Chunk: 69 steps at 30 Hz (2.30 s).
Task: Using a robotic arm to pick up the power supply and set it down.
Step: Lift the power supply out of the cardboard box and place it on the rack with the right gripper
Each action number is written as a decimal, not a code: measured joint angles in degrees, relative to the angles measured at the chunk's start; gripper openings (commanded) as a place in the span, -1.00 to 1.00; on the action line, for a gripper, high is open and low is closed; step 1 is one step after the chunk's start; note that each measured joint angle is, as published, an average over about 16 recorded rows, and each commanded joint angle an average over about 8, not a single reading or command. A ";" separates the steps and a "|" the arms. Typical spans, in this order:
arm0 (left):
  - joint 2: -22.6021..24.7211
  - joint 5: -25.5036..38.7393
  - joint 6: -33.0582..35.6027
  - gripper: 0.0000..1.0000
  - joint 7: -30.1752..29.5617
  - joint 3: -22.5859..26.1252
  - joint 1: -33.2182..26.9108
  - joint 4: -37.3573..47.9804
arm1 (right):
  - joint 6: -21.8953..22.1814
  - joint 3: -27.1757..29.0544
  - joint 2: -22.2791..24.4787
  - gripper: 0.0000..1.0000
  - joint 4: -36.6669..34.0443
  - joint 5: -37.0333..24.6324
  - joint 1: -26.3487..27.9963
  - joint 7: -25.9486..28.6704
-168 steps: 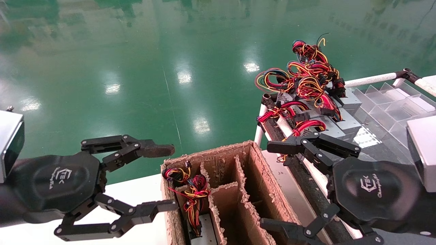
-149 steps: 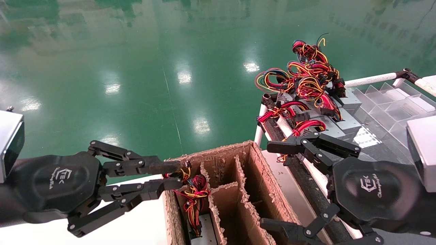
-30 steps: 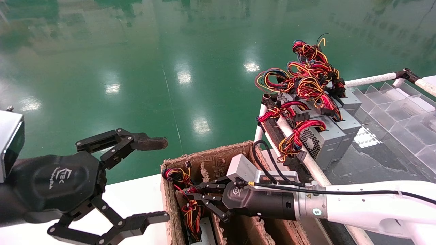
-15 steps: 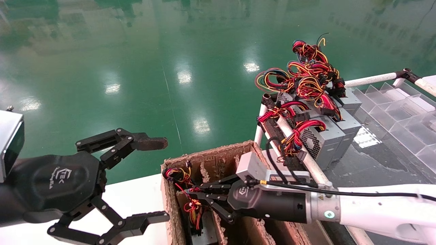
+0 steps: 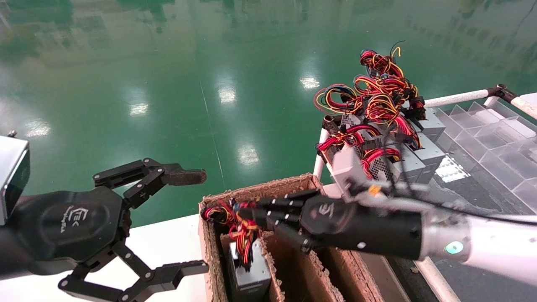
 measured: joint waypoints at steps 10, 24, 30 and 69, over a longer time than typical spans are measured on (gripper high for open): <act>-0.01 -0.01 -0.01 1.00 0.01 0.02 0.00 0.00 | -2.57 4.67 4.86 -1.00 0.43 6.83 3.93 3.93; -0.01 -0.03 -0.02 1.00 0.02 0.04 -0.01 0.00 | -3.44 9.79 10.58 -1.00 -4.10 9.91 12.15 2.60; -0.02 -0.03 -0.02 1.00 0.02 0.05 -0.01 0.00 | -4.40 10.51 11.55 -1.00 -10.34 8.96 18.09 0.61; -0.04 -0.07 -0.04 1.00 0.05 0.11 -0.03 0.00 | -12.27 6.86 29.21 -1.00 -44.57 -5.18 38.57 -17.76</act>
